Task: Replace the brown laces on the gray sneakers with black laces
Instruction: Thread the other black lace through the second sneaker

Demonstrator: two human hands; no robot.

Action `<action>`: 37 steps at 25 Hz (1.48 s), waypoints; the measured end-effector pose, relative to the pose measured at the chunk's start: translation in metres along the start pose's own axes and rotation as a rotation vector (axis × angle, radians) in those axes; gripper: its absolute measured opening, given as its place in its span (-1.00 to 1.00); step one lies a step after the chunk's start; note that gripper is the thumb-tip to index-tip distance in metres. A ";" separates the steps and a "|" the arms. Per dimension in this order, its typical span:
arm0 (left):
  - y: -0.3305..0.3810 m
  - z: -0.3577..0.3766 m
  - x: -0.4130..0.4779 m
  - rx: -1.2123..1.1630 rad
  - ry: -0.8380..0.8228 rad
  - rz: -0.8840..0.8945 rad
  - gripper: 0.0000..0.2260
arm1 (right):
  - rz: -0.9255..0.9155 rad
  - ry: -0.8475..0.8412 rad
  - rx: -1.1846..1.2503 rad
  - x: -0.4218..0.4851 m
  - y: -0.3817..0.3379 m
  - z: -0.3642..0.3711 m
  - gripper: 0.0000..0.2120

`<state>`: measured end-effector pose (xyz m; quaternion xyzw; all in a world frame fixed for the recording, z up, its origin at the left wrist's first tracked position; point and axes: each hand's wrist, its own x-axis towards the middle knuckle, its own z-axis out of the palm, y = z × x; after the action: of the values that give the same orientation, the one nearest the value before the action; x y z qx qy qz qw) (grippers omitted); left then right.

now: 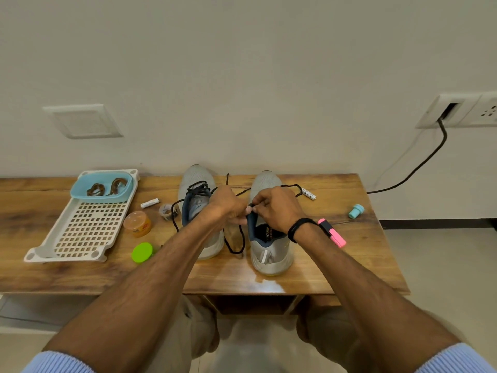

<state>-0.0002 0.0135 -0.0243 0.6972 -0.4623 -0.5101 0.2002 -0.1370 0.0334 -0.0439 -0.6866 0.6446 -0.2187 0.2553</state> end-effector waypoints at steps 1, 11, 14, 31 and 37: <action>-0.001 -0.001 0.000 -0.027 -0.003 -0.010 -0.78 | 0.003 -0.009 0.003 0.001 0.002 -0.001 -0.89; -0.003 0.004 0.007 0.014 0.093 0.002 -0.93 | 0.017 0.005 -0.075 0.001 0.001 0.001 -0.85; -0.002 0.006 0.008 0.056 0.129 0.006 -0.92 | 0.021 0.031 -0.083 0.000 -0.001 0.003 -0.83; 0.002 0.011 0.002 0.169 0.150 0.085 -0.79 | 0.049 -0.008 -0.078 0.002 0.000 -0.002 -0.88; 0.003 0.004 0.000 0.033 0.047 0.029 -0.95 | 0.000 0.046 -0.238 -0.002 -0.002 -0.005 -0.73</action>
<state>-0.0049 0.0124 -0.0239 0.7054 -0.4760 -0.4829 0.2066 -0.1386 0.0356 -0.0387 -0.7068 0.6718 -0.1564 0.1574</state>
